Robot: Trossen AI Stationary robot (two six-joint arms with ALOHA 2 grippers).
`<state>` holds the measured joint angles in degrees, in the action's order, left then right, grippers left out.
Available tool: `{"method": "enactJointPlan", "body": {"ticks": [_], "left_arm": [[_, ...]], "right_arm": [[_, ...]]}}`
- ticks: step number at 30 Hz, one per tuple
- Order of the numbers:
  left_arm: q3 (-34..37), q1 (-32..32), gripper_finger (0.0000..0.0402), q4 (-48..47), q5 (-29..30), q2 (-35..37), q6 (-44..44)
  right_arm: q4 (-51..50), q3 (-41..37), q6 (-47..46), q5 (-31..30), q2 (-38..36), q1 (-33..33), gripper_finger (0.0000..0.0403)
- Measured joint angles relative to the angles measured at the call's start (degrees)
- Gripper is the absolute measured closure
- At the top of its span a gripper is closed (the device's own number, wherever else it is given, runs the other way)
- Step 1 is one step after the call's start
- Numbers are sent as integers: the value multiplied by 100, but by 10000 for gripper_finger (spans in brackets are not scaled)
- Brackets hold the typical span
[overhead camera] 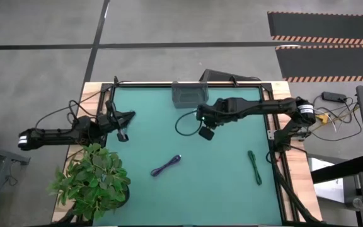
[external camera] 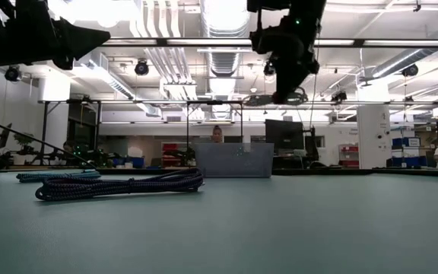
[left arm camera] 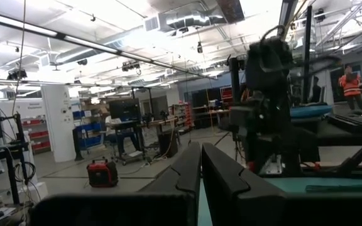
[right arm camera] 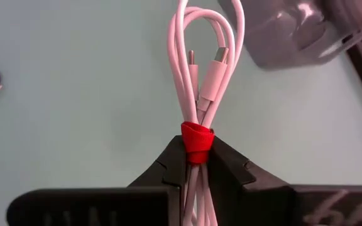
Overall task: Pick and place USB-C Cables
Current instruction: Put the white charger cable into the black container
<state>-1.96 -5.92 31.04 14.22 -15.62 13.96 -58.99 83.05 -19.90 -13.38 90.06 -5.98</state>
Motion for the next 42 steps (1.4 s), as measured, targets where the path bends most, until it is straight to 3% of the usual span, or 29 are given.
{"method": "enactJointPlan", "body": {"ticks": [8, 29, 42], "left_arm": [[0, -2, 402, 19, 0, -24, 36], [0, -2, 402, 143, 2, -85, 168], [0, -2, 402, 149, 4, -74, 164]], "right_arm": [[-118, 379, 774, 32, 0, -417, 370], [88, 386, 2812, 41, 9, -1533, 370], [380, 384, 3198, 334, 9, -1839, 370]]}}
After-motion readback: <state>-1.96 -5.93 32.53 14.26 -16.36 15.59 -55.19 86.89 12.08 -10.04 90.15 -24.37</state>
